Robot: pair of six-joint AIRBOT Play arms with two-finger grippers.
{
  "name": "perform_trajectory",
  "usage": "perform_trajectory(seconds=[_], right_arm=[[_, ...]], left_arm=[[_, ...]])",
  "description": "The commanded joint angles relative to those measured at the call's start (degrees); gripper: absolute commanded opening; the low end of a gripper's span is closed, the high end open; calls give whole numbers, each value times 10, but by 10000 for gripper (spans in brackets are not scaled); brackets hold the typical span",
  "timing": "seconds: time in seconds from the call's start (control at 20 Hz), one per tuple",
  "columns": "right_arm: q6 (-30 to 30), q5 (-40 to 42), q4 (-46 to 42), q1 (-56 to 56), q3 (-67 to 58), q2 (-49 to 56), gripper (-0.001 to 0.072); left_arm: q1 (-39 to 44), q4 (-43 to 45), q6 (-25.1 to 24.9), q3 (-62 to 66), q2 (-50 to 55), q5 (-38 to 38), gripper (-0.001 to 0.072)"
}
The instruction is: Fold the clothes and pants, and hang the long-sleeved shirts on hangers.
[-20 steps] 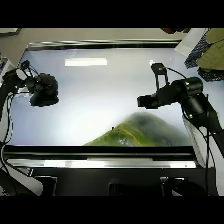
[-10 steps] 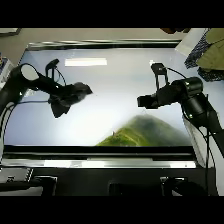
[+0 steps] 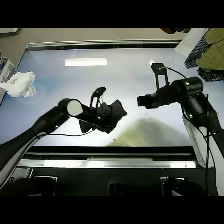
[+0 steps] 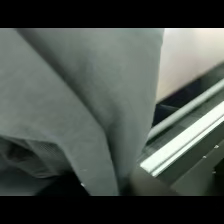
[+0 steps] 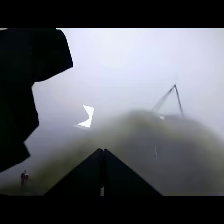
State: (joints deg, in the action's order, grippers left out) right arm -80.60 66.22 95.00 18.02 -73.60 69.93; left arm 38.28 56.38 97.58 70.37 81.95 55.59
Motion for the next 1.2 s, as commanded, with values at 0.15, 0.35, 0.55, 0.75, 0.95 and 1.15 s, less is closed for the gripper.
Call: perform_trajectory(seconds=[0.15,0.35,0.55,0.75,0.95,1.15], right_arm=[[0,-97,-2,0,-1,0,34],[5,-152,-1,0,-1,0,34],[55,-142,25,0,-11,-1,34],[70,-10,37,-8,-33,-2,173],[23,59,123,-125,-3,0,385],[-152,42,438,-263,181,5,388]], left_arm=[[-10,-4,53,-17,-25,4,707],[-145,33,44,-17,-138,74,706],[-277,83,30,-17,-225,144,706],[-365,84,14,-17,-251,170,705],[-401,87,14,-17,-248,174,706],[-404,86,14,-17,-248,169,706]])
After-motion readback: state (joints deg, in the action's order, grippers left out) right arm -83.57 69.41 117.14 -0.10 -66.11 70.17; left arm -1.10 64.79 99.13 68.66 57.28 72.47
